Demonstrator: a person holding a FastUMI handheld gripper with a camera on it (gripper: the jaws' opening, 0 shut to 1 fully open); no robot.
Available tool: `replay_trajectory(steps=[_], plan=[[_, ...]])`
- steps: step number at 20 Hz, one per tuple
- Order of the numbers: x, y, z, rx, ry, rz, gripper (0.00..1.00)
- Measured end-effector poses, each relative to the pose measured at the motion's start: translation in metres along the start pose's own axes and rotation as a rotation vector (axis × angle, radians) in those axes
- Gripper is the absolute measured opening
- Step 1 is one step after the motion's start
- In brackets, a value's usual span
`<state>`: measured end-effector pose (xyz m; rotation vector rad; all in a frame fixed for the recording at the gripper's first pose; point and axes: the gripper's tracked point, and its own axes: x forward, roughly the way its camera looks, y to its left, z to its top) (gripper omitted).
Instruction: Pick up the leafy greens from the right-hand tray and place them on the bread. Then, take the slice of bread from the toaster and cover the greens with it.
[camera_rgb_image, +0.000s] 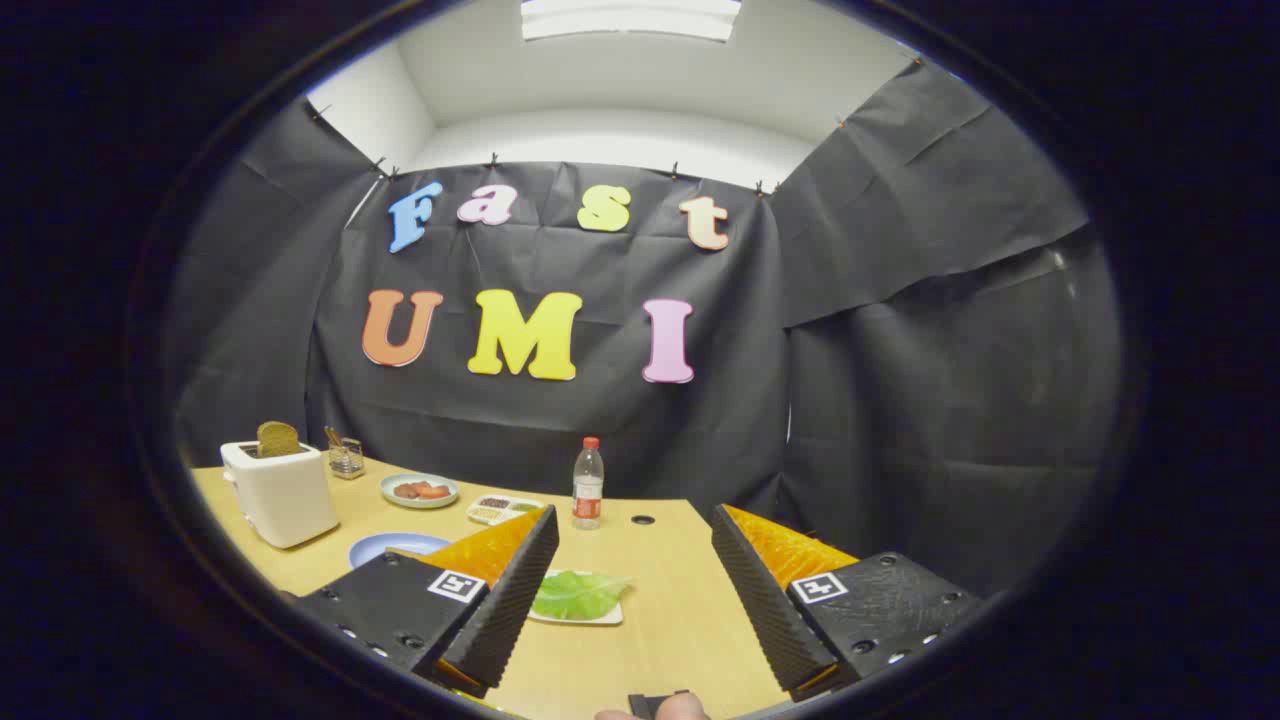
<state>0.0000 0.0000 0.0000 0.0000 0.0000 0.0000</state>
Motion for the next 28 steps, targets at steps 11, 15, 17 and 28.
replay_trajectory(steps=[11, 15, 17, 28], plan=[[-0.017, 0.022, -0.011, 0.007, 0.035, 0.059, 0.95], [-0.021, 0.027, -0.009, 0.027, 0.024, 0.056, 0.95], [-0.021, 0.030, -0.008, 0.023, 0.019, 0.064, 0.95], [0.045, 0.004, -0.043, 0.054, 0.149, 0.093, 0.95]])
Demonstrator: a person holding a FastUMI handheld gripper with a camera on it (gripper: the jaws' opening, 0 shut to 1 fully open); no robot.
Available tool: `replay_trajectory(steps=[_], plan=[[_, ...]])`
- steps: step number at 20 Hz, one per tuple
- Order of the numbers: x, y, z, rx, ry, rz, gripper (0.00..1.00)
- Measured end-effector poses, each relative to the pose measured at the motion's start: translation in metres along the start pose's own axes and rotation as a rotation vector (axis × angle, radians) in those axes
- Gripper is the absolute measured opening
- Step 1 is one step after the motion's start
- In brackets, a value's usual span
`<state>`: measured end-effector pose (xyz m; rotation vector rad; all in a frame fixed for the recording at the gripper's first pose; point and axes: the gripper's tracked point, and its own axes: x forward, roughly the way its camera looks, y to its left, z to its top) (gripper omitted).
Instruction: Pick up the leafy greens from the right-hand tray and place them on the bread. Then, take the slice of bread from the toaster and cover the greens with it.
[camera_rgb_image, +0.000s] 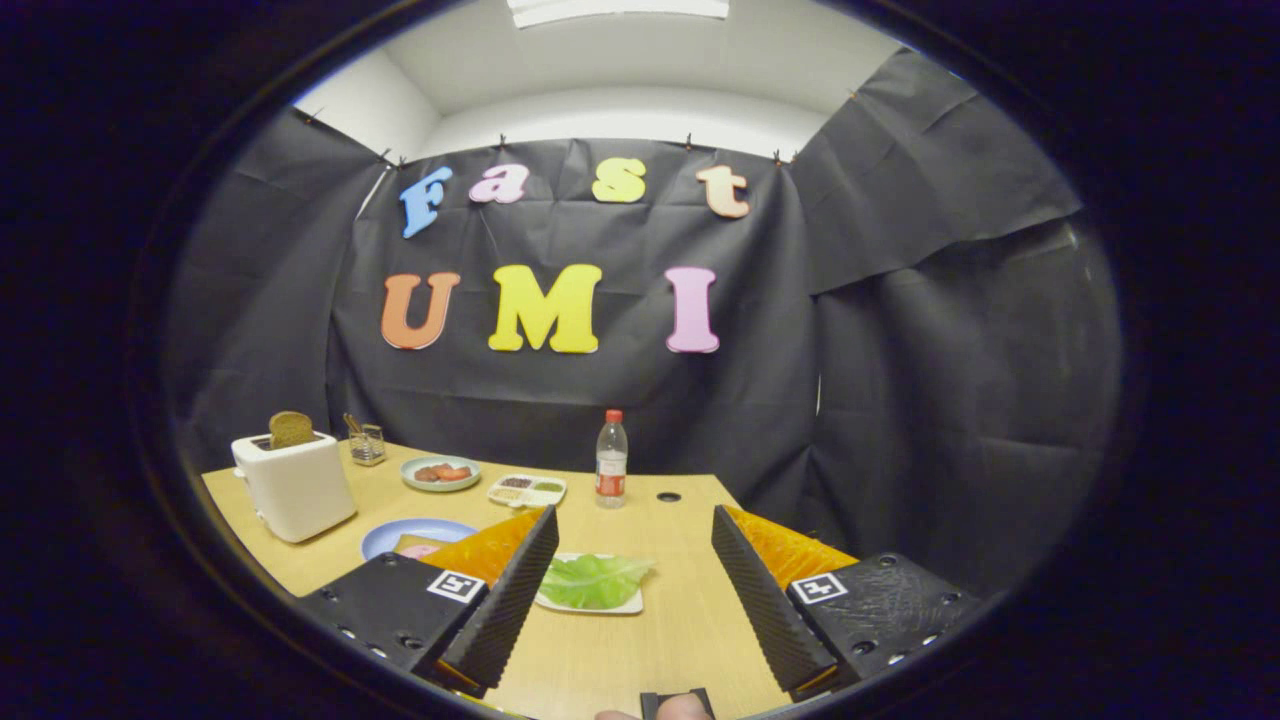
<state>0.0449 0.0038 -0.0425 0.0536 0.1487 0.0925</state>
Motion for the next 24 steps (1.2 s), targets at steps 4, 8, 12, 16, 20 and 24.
replay_trajectory(steps=[4, 8, 12, 16, 20, 24], plan=[[0.039, -0.011, -0.026, 0.101, 0.142, 0.012, 0.95], [0.080, -0.006, -0.059, 0.234, 0.290, 0.041, 0.95], [0.120, -0.008, -0.089, 0.297, 0.401, 0.038, 0.96], [0.154, -0.008, -0.113, 0.341, 0.496, 0.021, 0.95], [0.184, -0.005, -0.137, 0.387, 0.576, 0.007, 0.96], [0.211, 0.004, -0.161, 0.476, 0.644, 0.006, 0.92]])
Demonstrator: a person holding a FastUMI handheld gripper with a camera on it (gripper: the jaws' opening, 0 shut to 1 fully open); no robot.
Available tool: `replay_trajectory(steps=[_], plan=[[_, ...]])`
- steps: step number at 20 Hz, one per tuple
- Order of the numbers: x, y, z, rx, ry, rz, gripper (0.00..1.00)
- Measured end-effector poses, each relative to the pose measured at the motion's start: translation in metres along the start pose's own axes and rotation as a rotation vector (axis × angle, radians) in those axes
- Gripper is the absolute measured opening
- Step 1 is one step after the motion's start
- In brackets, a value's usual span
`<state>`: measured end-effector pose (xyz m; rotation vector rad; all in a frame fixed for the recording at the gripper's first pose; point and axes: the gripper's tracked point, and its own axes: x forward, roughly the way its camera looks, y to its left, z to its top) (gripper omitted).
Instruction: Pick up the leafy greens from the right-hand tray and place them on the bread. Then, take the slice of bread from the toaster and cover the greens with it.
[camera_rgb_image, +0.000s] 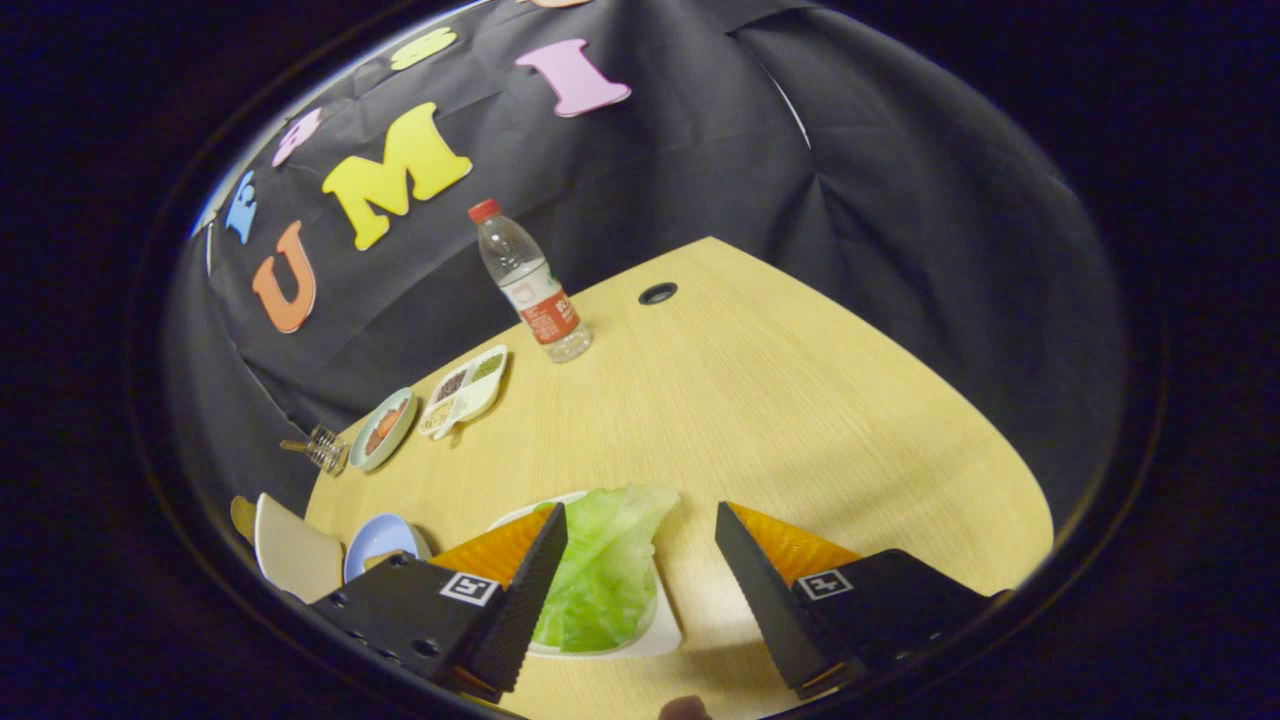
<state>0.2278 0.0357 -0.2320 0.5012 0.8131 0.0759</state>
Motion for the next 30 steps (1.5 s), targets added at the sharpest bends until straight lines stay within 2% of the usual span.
replay_trajectory(steps=[2, 4, 5, 8, 11, 12, 16, 20, 30], plan=[[0.009, 0.003, -0.001, 0.019, 0.006, 0.008, 0.90], [0.014, 0.002, 0.002, 0.013, -0.004, -0.005, 0.72], [0.016, 0.002, 0.005, 0.003, -0.010, -0.013, 0.69], [0.019, -0.004, 0.009, -0.004, -0.017, -0.038, 0.37], [0.019, -0.001, 0.012, 0.007, -0.025, -0.013, 0.04], [0.013, 0.001, 0.011, 0.001, -0.025, 0.001, 0.01], [-0.005, 0.018, 0.019, 0.020, -0.072, 0.078, 0.00], [-0.042, 0.043, 0.032, -0.021, -0.162, 0.124, 0.00], [-0.109, 0.138, 0.030, -0.084, -0.251, 0.267, 0.00]])
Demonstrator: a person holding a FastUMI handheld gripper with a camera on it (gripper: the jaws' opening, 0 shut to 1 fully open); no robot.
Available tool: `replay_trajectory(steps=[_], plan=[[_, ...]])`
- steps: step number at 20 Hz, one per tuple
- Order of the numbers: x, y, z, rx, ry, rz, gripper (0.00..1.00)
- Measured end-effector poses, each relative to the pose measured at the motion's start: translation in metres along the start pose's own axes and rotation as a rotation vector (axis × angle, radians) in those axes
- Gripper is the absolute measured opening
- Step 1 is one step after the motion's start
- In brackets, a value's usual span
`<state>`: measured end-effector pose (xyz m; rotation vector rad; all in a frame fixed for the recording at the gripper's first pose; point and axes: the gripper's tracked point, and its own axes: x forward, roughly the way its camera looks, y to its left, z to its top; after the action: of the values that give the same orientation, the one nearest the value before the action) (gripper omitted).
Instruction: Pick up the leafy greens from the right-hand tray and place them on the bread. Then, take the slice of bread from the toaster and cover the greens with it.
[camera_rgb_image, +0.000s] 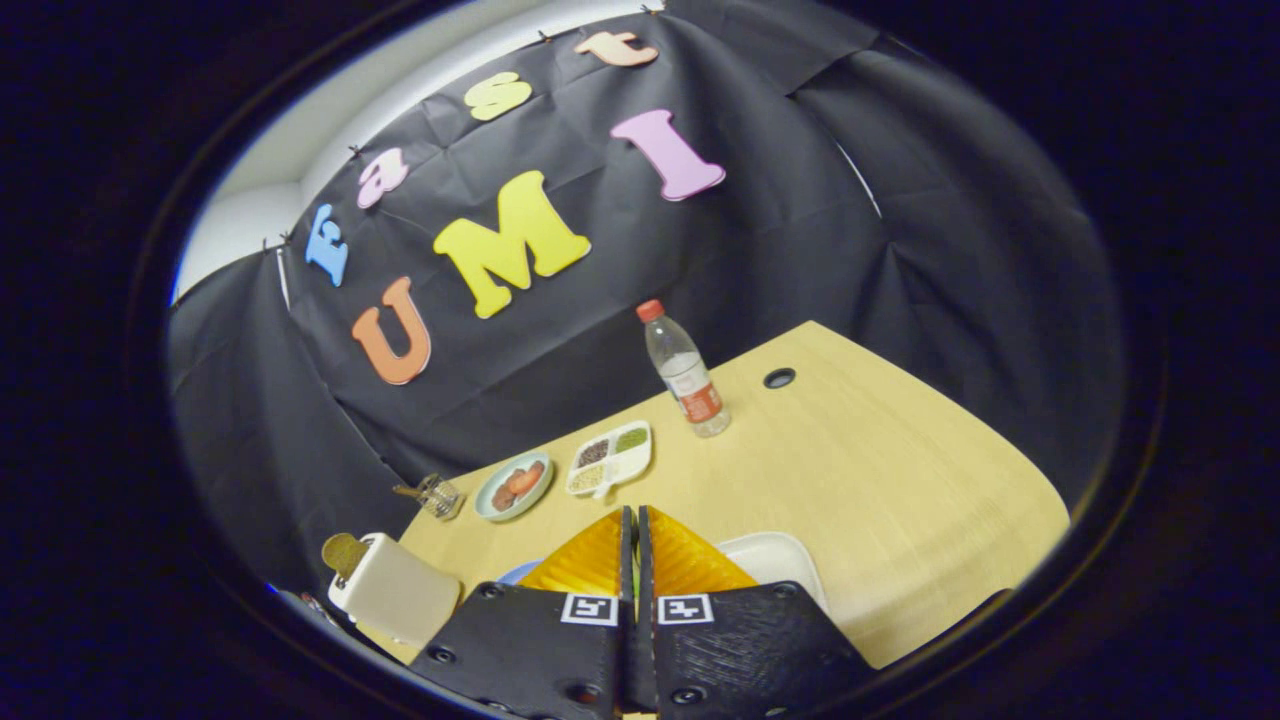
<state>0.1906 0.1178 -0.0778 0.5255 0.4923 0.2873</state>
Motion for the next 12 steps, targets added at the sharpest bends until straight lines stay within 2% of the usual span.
replay_trajectory(steps=[4, 12], plan=[[-0.001, 0.057, -0.011, -0.016, 0.004, 0.065, 0.00], [0.015, 0.158, -0.073, -0.021, 0.067, 0.188, 0.00]])
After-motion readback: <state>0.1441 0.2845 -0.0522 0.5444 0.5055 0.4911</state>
